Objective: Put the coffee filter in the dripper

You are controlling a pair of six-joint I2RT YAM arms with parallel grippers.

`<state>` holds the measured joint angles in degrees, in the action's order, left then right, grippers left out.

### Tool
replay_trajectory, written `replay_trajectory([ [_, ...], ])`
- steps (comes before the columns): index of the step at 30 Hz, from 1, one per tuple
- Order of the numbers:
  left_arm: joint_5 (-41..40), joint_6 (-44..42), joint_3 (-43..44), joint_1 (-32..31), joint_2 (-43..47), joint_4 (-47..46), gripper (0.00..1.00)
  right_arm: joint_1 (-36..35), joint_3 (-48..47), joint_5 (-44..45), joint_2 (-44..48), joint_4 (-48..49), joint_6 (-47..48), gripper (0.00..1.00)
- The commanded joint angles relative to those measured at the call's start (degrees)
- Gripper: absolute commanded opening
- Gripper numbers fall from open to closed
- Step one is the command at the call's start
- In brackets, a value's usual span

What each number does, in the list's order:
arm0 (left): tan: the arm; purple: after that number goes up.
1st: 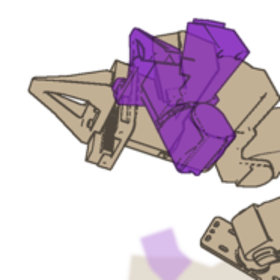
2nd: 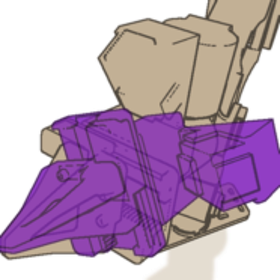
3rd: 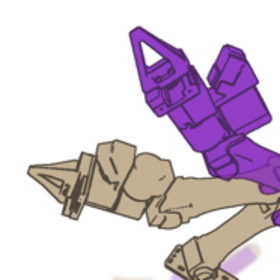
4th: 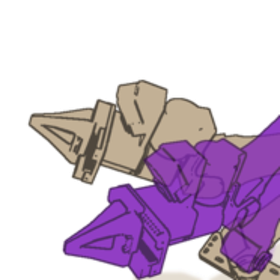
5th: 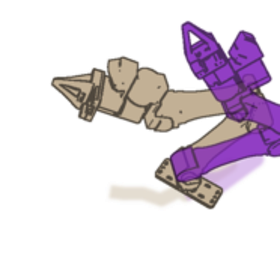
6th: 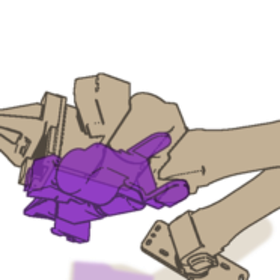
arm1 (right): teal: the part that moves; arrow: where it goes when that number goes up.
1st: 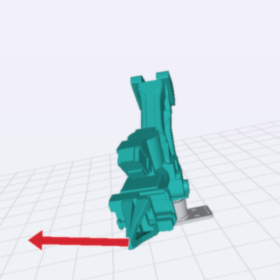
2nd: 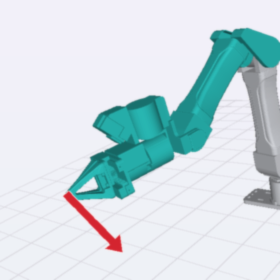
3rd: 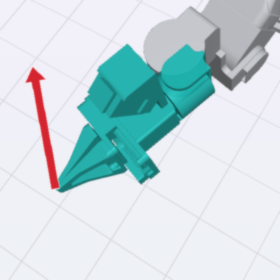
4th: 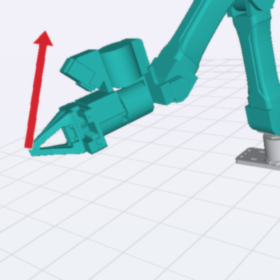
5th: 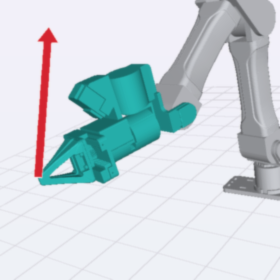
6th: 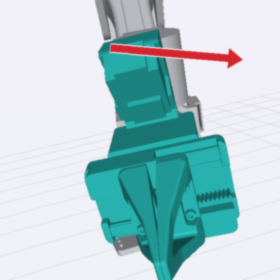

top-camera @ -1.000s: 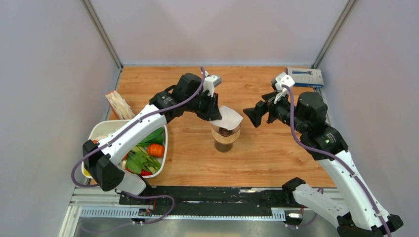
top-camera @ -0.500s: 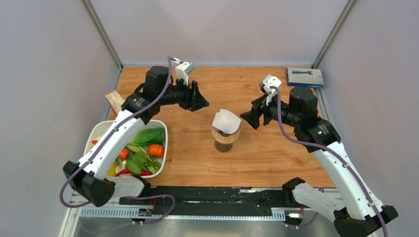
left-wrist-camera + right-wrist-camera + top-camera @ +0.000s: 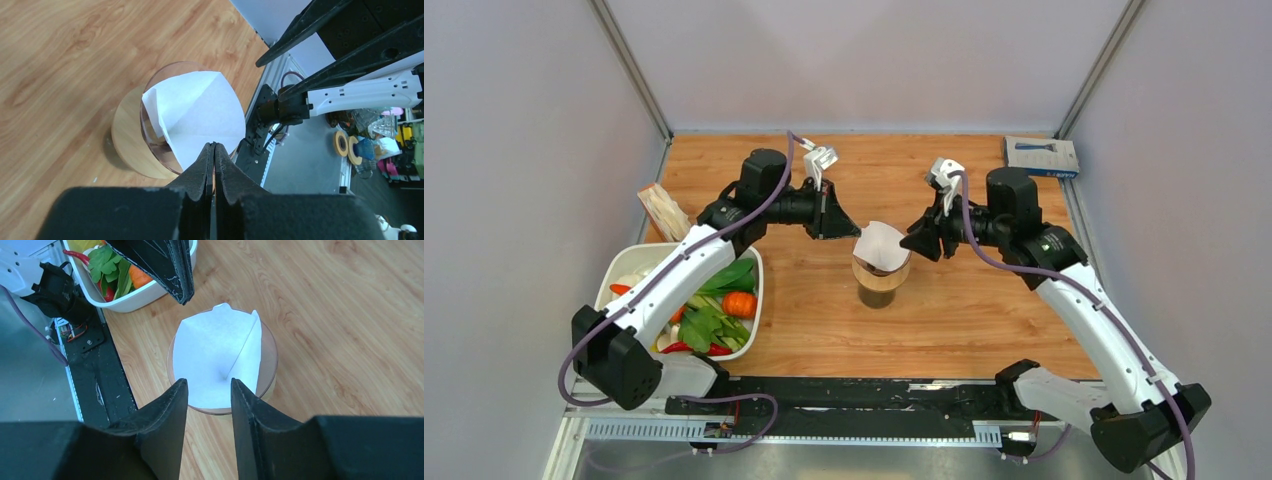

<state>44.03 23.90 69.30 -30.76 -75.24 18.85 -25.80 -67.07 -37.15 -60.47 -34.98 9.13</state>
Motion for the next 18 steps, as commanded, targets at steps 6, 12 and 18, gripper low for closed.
replay_trajectory([
  [6,-0.22,0.17,-1.15,-1.87,-2.20,-1.26,0.04,0.18,2.48,-3.75,-3.22,0.75,1.77,0.38],
  [12,-2.28,-1.94,-0.60,-2.86,-4.07,1.87,0.03,0.17,2.91,-3.33,-5.28,0.77,2.41,0.36],
  [18,-3.23,-2.76,-0.97,-3.12,-5.07,2.68,0.02,0.13,2.72,-2.65,-6.67,0.16,3.04,0.36],
])
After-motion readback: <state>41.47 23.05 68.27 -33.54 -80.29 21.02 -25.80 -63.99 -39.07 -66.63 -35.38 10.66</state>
